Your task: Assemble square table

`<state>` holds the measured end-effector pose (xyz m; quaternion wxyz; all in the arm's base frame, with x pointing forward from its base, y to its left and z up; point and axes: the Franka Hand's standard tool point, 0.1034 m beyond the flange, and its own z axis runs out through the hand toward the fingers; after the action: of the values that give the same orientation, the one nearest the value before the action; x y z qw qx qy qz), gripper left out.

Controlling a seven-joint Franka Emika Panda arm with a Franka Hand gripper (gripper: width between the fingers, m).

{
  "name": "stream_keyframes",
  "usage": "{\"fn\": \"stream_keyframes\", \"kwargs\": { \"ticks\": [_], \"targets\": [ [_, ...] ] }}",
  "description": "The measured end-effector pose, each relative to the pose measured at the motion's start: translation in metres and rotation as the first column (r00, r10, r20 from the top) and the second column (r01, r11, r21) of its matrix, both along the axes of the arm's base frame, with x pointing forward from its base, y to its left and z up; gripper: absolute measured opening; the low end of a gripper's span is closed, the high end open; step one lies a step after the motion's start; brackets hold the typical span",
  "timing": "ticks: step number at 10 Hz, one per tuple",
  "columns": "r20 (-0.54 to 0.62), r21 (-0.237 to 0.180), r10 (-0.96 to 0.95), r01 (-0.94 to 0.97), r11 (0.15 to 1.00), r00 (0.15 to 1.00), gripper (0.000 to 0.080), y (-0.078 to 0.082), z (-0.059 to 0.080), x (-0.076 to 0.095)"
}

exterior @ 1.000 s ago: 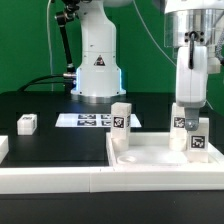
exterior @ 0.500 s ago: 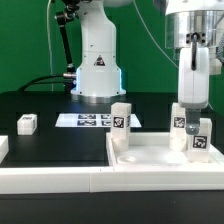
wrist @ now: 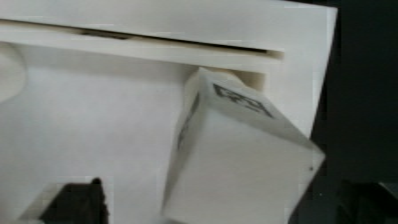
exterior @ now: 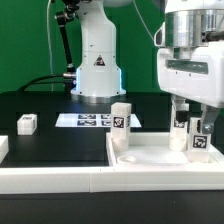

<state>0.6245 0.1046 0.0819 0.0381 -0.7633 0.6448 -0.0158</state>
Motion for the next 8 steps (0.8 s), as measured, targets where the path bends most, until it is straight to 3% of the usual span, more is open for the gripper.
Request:
{"fn": "stream_keyframes", "kwargs": {
  "ticks": [2, 4, 8],
  "targets": [
    [0.006, -0.006, 0.145, -0.145, 0.989, 0.989, 0.0649, 0.0107, 0.0011, -0.0007],
    [0.015, -0.036, 0.417, -0.416, 0.908, 0.909, 0.0649, 0.0132, 0.0044, 0.0027],
    [-0.001, -0.075, 0.675, -0.673, 0.736, 0.738, 0.0649, 0.0149, 0.0036, 0.0023]
  ]
}}
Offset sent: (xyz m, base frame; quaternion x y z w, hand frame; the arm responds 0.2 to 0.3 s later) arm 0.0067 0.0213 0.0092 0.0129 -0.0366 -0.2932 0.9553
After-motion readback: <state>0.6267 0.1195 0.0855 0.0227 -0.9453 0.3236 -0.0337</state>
